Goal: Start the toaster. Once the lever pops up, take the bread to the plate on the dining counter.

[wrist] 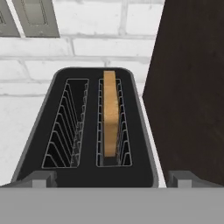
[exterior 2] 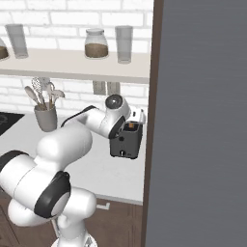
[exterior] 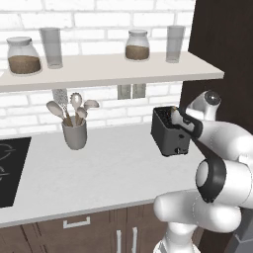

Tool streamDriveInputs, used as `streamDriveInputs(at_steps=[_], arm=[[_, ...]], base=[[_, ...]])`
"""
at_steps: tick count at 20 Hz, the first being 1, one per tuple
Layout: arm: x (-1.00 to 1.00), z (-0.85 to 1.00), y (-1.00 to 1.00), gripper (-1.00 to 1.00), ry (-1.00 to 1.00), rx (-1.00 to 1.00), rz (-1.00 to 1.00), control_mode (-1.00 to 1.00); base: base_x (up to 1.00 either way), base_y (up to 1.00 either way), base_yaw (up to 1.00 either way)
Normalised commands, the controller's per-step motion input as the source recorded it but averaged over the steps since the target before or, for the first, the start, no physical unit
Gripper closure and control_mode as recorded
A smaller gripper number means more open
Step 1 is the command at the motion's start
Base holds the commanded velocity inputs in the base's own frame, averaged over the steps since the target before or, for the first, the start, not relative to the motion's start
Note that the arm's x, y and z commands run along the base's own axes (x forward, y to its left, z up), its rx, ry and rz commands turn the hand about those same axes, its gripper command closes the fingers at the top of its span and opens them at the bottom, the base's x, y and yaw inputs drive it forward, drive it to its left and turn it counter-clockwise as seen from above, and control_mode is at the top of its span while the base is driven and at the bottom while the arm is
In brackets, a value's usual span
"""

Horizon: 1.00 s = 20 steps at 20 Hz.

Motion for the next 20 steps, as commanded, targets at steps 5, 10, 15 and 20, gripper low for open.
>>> streamDriveInputs(at_steps=[5, 10, 15, 20], arm=[[0.18, 0.0, -0.02, -1.0, 0.0, 0.03, 0.0, -1.0], [0.22, -0.04, 0.0, -1.0, 0.0, 0.05, 0.0, -1.0], [0.21, -0.11, 0.0, -1.0, 0.0, 0.03, 0.0, -1.0], [0.16, -0.13, 0.0, -1.0, 0.0, 0.0, 0.0, -1.0]], base=[[0.0, 0.0, 0.0], [0.0, 0.0, 0.0], [0.0, 0.0, 0.0], [0.0, 0.0, 0.0]])
